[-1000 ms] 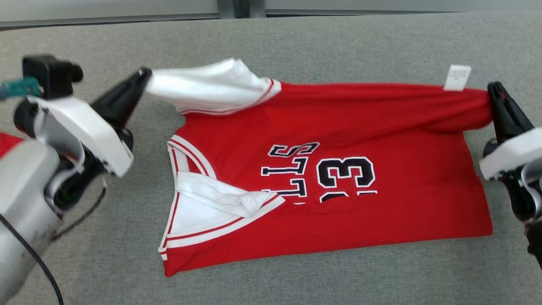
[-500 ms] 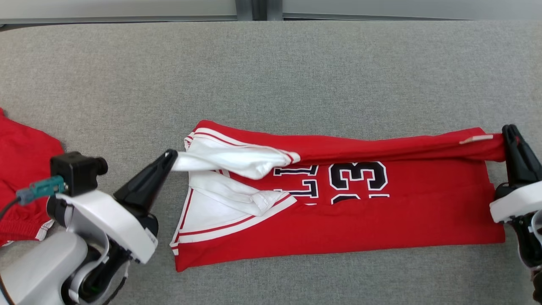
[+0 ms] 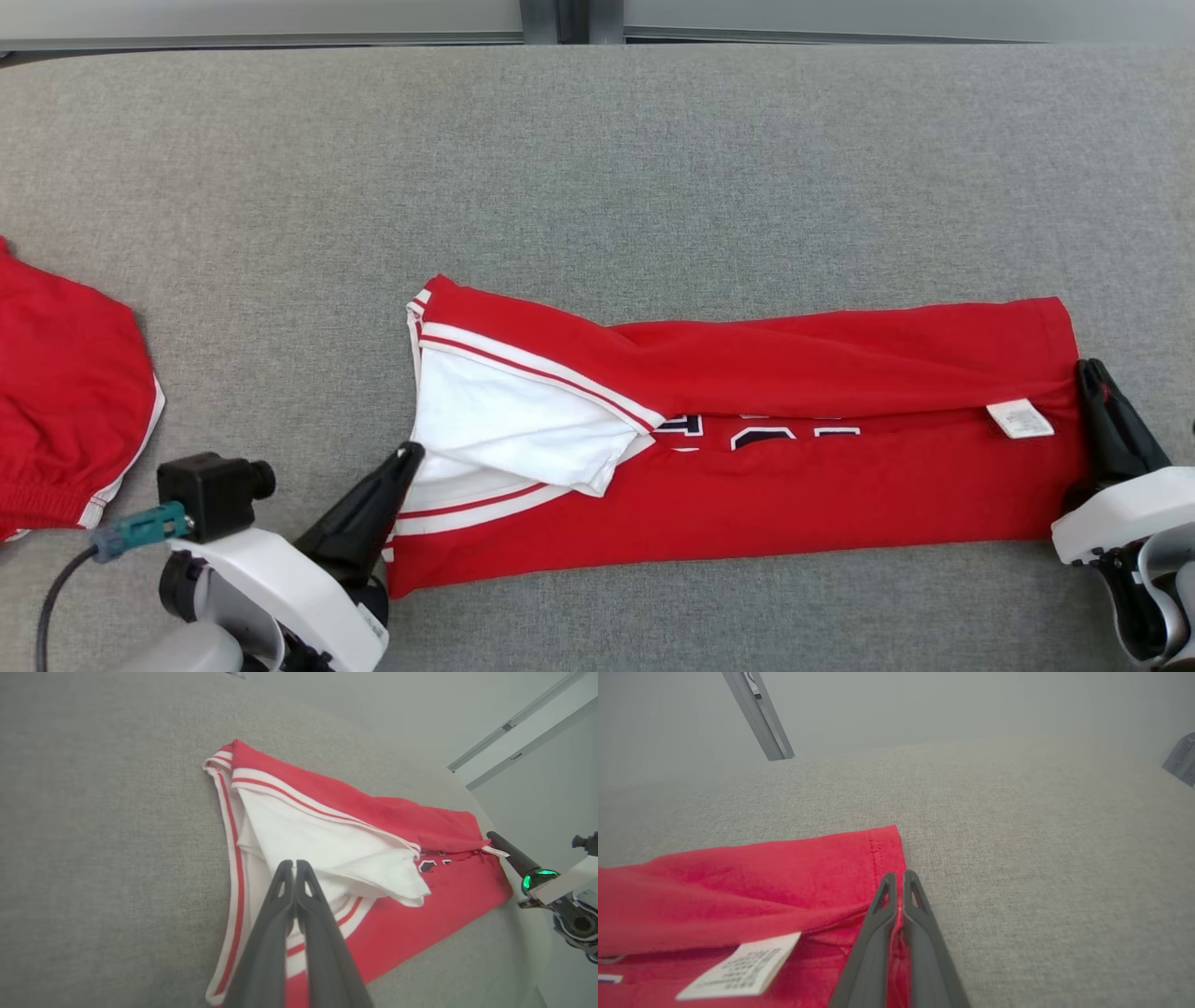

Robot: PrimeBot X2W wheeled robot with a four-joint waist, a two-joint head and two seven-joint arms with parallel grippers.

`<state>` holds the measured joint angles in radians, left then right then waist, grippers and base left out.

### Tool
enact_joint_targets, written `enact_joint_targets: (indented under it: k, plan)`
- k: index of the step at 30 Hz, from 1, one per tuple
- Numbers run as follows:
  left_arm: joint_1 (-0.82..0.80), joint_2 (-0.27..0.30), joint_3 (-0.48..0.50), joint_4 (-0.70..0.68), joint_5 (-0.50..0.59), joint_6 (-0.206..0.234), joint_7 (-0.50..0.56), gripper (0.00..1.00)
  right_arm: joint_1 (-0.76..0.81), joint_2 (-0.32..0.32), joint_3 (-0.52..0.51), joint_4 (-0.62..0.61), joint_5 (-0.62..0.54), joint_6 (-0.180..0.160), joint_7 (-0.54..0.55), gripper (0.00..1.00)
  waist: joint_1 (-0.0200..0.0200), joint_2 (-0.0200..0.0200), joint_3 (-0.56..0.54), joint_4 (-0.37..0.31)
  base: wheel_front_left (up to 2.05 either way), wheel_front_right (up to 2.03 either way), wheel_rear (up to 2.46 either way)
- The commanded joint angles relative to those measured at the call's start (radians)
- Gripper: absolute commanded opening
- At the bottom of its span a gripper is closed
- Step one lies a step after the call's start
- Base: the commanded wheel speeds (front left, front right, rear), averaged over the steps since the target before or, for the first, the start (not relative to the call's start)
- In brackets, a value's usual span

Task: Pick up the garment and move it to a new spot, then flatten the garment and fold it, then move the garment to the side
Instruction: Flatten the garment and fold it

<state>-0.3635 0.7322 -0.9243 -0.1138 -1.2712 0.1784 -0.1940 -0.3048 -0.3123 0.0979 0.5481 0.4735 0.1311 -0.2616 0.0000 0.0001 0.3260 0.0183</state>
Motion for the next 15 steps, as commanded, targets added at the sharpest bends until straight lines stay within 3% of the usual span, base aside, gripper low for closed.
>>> enact_joint_targets:
  k: [1, 4, 5, 6, 7, 8, 9, 10, 11, 15]
  plan:
    - [0.015, -0.009, -0.004, 0.019, -0.014, -0.005, 0.003, 0.0, -0.001, 0.004, -0.003, 0.01, -0.011, -0.001, -0.006, 0.0, 0.0, -0.0001, 0.001, 0.0, 0.0, 0.0, 0.0]
    - [0.025, -0.034, -0.011, 0.054, -0.026, -0.001, 0.007, 0.0, -0.008, 0.011, -0.003, 0.032, -0.019, -0.001, -0.006, 0.02, 0.0, -0.0001, -0.001, 0.002, 0.0, 0.0, 0.0]
    - [0.025, -0.041, -0.017, 0.064, -0.025, 0.0, 0.007, 0.0, -0.01, 0.015, -0.003, 0.037, -0.022, -0.001, -0.006, 0.29, 0.0, -0.0001, -0.003, 0.002, 0.0, 0.0, 0.0]
    - [0.026, -0.049, -0.019, 0.072, -0.026, -0.002, 0.006, 0.15, -0.011, 0.016, -0.004, 0.041, -0.023, -0.001, -0.006, 0.6, 0.0, -0.0001, -0.006, 0.003, 0.0, 0.0, 0.0]
    - [0.026, -0.049, -0.019, 0.072, -0.026, -0.002, 0.006, 0.15, -0.011, 0.016, -0.004, 0.041, -0.023, -0.001, -0.006, 0.6, 0.0, -0.0001, -0.006, 0.003, 0.0, 0.0, 0.0]
    - [0.027, -0.054, -0.022, 0.082, -0.025, 0.001, 0.005, 0.33, -0.01, 0.018, -0.01, 0.042, -0.026, -0.001, -0.006, 1.0, 0.0, -0.0001, -0.01, 0.004, 0.0, 0.0, 0.0]
    - [0.026, -0.058, -0.027, 0.091, -0.015, 0.004, 0.003, 0.47, -0.008, 0.019, -0.024, 0.038, -0.03, -0.001, -0.006, 1.0, 0.0, -0.0001, -0.015, 0.004, 0.0, 0.0, 0.0]
    - [0.026, -0.064, -0.03, 0.098, -0.011, 0.006, 0.002, 0.8, -0.005, 0.02, -0.038, 0.032, -0.034, -0.001, -0.006, 1.0, 0.0, -0.0001, -0.02, 0.005, 0.0, 0.0, 0.0]
    - [0.028, -0.07, -0.034, 0.105, -0.008, 0.009, 0.001, 1.0, 0.001, 0.024, -0.053, 0.024, -0.042, -0.001, -0.006, 1.0, 0.0, -0.0001, -0.028, 0.005, 0.0, 0.0, 0.0]
    - [0.045, -0.09, -0.02, 0.136, 0.009, 0.04, -0.029, 1.0, 0.032, 0.053, -0.119, -0.045, -0.08, -0.001, -0.005, 1.0, 0.0, -0.0001, -0.068, 0.005, 0.0, 0.0, 0.0]
